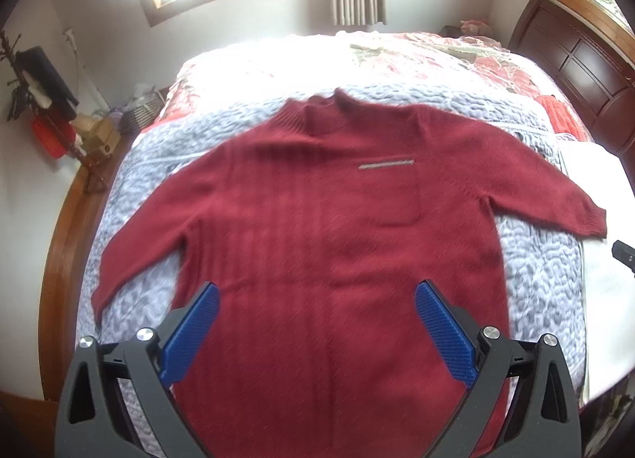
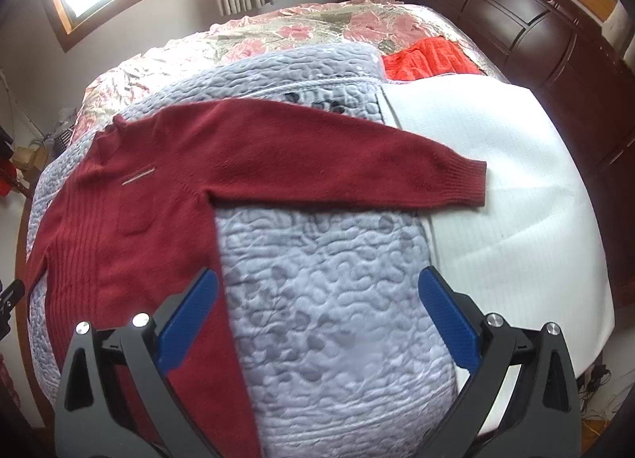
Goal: Fold small clothes
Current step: 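Move the right gripper to the sweater sleeve cuff and grasp it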
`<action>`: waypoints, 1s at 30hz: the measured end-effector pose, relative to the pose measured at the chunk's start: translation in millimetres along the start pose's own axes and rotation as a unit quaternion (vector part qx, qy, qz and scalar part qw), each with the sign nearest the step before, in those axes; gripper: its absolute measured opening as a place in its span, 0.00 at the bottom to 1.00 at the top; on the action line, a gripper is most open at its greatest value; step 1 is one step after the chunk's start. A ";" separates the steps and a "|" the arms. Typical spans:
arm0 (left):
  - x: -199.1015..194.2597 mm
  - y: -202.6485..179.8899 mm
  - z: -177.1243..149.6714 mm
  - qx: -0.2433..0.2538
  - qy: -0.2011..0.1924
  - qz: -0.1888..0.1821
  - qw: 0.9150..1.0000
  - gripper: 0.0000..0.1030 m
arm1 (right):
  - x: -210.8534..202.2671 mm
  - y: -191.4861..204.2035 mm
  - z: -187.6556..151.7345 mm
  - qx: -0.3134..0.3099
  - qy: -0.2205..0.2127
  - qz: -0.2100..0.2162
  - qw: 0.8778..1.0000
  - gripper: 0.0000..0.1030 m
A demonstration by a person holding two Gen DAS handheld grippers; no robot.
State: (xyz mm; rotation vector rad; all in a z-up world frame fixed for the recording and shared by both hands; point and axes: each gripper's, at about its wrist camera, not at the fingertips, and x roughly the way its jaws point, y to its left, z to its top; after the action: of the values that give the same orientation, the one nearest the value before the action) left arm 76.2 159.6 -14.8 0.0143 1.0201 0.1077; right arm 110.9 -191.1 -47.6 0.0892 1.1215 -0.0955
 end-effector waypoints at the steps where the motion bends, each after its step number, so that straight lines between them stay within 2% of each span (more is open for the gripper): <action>1: 4.9 -8.0 5.8 0.004 -0.002 0.001 1.000 0.96 | 9.7 -14.2 9.2 0.002 0.001 0.001 1.000 0.97; 7: 55.3 -74.4 46.9 0.000 0.004 -0.012 1.000 0.96 | 78.8 -95.2 52.1 0.034 0.042 -0.003 0.999 0.97; 13: 98.6 -137.3 75.0 -0.002 0.021 -0.021 1.000 0.96 | 131.0 -171.4 74.2 0.081 0.072 -0.013 0.994 0.97; 18: 114.7 -158.0 83.4 0.009 0.027 -0.015 0.999 0.96 | 162.6 -212.3 85.0 0.104 0.095 -0.003 0.990 0.97; 25: 128.4 -160.4 85.9 0.032 0.028 0.005 0.999 0.96 | 188.4 -235.3 91.4 0.118 0.113 0.027 0.986 0.95; 27: 129.5 -156.4 86.0 0.032 0.027 0.010 0.999 0.96 | 187.6 -235.9 94.4 0.109 0.101 0.023 0.989 0.88; 29: 130.8 -150.9 85.8 0.034 0.026 0.019 0.999 0.96 | 186.7 -235.7 97.8 0.095 0.100 0.003 0.990 0.61; 30: 131.8 -147.6 85.3 0.033 0.027 0.021 0.999 0.96 | 187.1 -238.9 99.2 0.093 0.101 -0.001 0.991 0.56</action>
State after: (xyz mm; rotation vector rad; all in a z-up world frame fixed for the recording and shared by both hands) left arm 229.4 28.8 -91.3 0.0933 1.0779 0.1144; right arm 251.3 -446.0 -179.0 0.2686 1.3138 -0.1953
